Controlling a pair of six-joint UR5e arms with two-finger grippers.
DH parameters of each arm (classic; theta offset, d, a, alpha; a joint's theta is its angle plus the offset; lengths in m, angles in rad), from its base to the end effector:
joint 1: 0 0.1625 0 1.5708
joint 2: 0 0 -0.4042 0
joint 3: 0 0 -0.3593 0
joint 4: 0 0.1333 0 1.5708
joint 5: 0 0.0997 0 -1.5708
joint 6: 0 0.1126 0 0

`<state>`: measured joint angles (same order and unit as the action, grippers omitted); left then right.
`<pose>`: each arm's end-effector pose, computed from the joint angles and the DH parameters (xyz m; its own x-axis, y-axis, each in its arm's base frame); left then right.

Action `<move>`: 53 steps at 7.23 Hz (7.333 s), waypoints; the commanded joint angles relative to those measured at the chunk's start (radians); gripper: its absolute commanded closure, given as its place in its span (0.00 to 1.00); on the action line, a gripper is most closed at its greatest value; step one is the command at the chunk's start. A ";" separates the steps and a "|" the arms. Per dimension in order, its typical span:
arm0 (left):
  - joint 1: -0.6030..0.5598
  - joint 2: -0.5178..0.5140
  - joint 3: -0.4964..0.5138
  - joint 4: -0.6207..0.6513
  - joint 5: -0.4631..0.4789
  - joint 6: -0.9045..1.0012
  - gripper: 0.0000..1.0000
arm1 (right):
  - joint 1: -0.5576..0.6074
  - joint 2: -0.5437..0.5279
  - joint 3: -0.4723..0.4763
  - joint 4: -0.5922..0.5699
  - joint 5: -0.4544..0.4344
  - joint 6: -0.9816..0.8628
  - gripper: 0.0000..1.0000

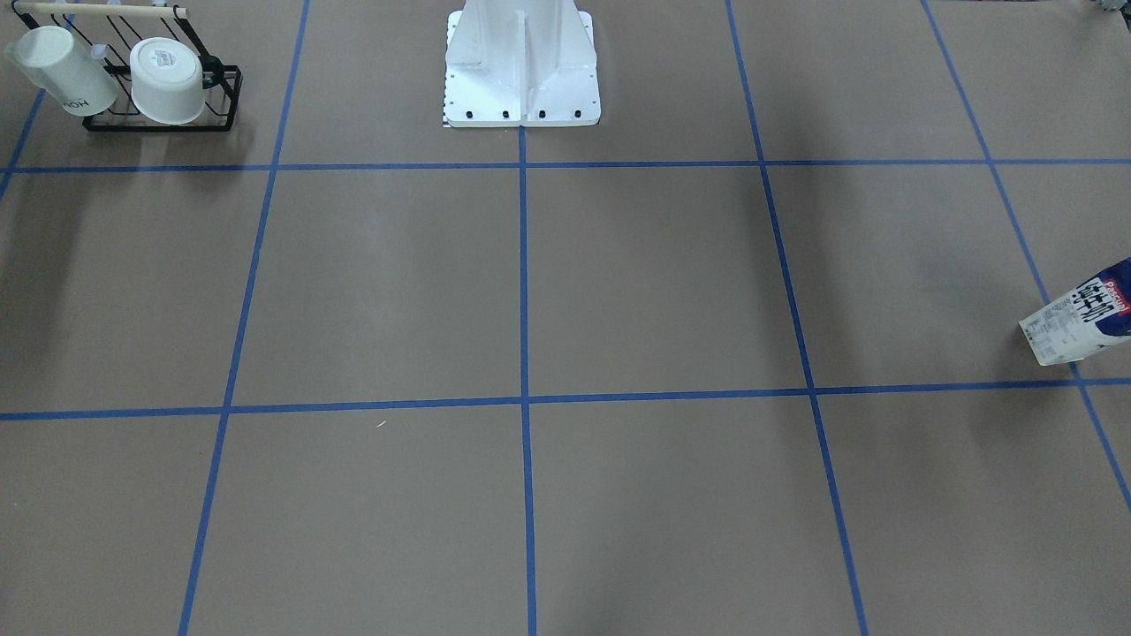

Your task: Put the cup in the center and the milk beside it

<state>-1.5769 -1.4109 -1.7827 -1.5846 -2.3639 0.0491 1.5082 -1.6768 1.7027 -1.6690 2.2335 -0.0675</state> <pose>-0.0555 -0.3988 0.6151 0.7014 0.0915 -0.7069 -0.0284 0.9945 0.1006 0.0383 -0.4126 0.6509 0.7836 -0.0721 0.6171 0.1155 0.9928 -0.0307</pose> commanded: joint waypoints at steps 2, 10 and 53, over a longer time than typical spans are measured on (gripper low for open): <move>-0.002 0.003 -0.023 0.000 0.000 0.000 0.02 | 0.000 0.005 0.000 0.000 0.002 0.000 0.00; -0.005 -0.155 0.022 -0.184 -0.003 -0.030 0.02 | -0.017 0.022 0.025 0.265 0.014 -0.001 0.00; -0.005 -0.112 0.020 -0.207 -0.005 -0.032 0.02 | -1.086 1.087 -0.184 -0.012 -0.523 1.267 0.00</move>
<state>-1.5815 -1.5240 -1.7632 -1.7916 -2.3684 0.0169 0.4143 -0.6181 1.5123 -1.6806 1.7191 1.1980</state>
